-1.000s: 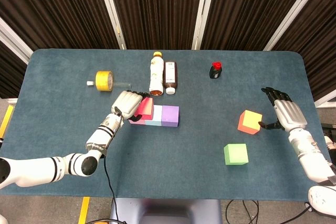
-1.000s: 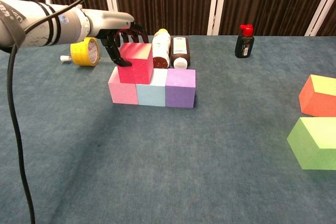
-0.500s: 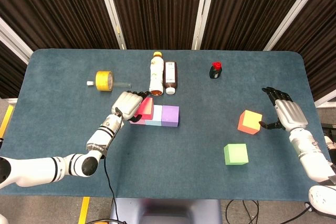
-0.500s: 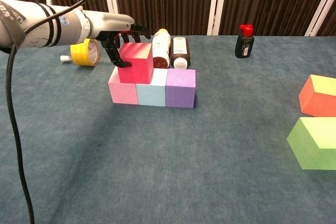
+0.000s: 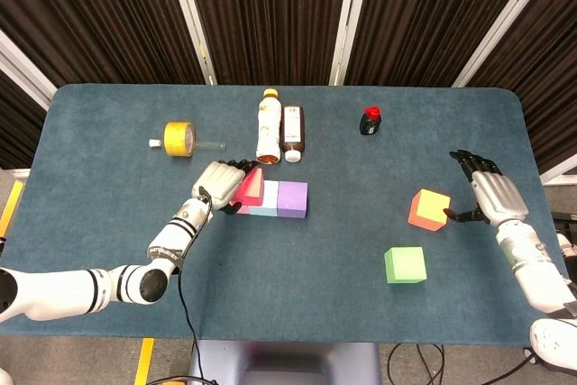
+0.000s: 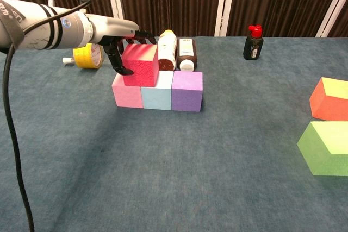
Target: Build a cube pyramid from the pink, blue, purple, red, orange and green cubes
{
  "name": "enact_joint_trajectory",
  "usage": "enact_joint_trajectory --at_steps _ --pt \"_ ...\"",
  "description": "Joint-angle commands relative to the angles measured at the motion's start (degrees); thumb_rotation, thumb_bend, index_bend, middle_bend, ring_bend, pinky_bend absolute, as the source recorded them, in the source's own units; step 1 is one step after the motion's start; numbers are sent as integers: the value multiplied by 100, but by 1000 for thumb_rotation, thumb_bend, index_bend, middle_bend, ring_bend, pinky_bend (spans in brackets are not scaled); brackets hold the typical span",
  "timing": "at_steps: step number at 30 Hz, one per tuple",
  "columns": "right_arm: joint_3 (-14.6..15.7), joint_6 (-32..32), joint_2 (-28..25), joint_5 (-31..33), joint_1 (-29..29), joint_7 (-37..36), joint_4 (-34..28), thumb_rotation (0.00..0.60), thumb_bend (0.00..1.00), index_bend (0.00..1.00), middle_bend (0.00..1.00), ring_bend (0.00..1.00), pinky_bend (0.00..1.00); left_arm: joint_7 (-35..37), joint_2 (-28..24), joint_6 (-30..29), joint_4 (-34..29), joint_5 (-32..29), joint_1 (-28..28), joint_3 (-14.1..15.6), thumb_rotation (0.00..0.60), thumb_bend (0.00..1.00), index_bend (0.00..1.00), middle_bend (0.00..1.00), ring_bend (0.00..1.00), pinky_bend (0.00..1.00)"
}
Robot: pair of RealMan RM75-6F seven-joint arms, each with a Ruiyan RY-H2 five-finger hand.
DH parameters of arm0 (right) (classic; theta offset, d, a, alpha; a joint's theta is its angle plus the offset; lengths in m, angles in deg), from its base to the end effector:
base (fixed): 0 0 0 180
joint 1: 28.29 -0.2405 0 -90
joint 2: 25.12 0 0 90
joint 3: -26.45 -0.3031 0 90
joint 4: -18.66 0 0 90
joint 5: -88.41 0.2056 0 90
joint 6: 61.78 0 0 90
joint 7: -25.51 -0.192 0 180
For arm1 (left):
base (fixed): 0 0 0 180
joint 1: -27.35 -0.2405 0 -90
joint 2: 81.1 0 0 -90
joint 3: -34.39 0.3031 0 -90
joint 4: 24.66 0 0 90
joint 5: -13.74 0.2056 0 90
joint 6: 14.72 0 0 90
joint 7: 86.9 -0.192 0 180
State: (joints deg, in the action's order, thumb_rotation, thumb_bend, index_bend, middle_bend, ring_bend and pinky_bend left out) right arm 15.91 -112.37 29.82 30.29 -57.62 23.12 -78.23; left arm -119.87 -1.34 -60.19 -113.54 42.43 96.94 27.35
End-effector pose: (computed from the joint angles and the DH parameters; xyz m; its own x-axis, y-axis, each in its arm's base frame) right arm -0.3063 -0.3843 0.1864 0.2584 -0.2859 0.9228 -0.9570 0.0550 0.2850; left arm -0.0679 0.4881 -0.0051 0.5969 0.3462 0.7237 0.7903 -0.4094 -0.4560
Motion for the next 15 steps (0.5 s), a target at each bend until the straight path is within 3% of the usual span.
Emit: enact_joint_trajectory --at_steps 1,8,15 --pt "3 5 -3 4 5 -5 -4 600 321 13 123 25 80 -17 -42 48 -41 -90 45 20 600 352 0 54 135 237" --pt "-6 -15 -22 4 18 -10 -22 600 322 11 123 23 72 -6 -128 -10 -169 -155 82 42 600 350 0 0 24 189" --pt "-18 -45 -74 -30 43 -45 -69 600 321 11 123 20 71 137 -299 -93 -395 -22 28 -32 600 351 0 0 1 149"
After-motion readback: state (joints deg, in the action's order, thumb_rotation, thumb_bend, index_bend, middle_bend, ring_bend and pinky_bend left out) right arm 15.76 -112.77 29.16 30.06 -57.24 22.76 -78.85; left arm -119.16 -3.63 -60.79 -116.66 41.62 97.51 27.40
